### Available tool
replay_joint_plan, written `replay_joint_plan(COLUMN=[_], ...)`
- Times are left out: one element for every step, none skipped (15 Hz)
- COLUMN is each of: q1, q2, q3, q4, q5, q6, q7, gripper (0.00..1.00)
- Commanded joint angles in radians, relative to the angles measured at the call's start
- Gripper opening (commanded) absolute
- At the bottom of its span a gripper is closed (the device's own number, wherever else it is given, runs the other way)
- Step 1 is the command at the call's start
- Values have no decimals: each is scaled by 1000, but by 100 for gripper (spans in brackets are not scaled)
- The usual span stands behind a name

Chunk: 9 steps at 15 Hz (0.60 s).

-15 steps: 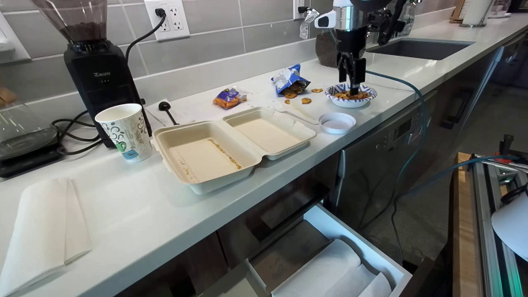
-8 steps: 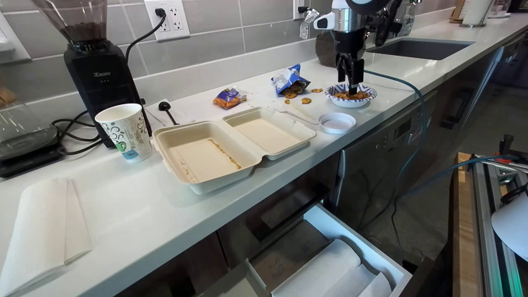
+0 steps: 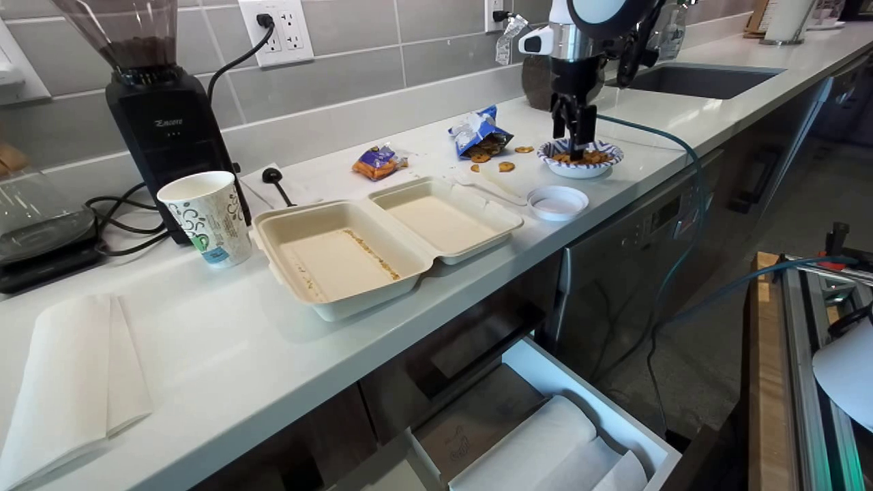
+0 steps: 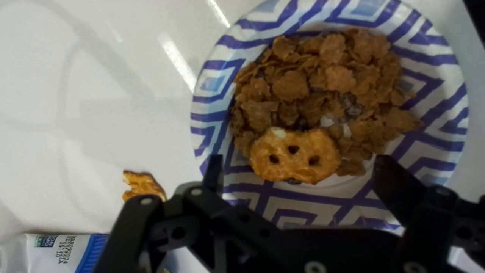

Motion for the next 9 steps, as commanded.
replay_joint_plan(q1=[-21,-23,-24,-25,-26,-26,-27,-27,-28], q2=[29,33,35,38,40,42,47,50,53], q3=[8,9,10,11,12,12,13,13,14], q4=[3,3,3,2,3,3,4,5,5], q5=[10,9,9,11,14,16,16,15,16], q6=[23,21,21,20,19,18,16,15,15], q7=[-23,-23,-23,-25,-28,-31,-33,-33,-34], gripper=[100,100,100,100,100,100,100,100,100])
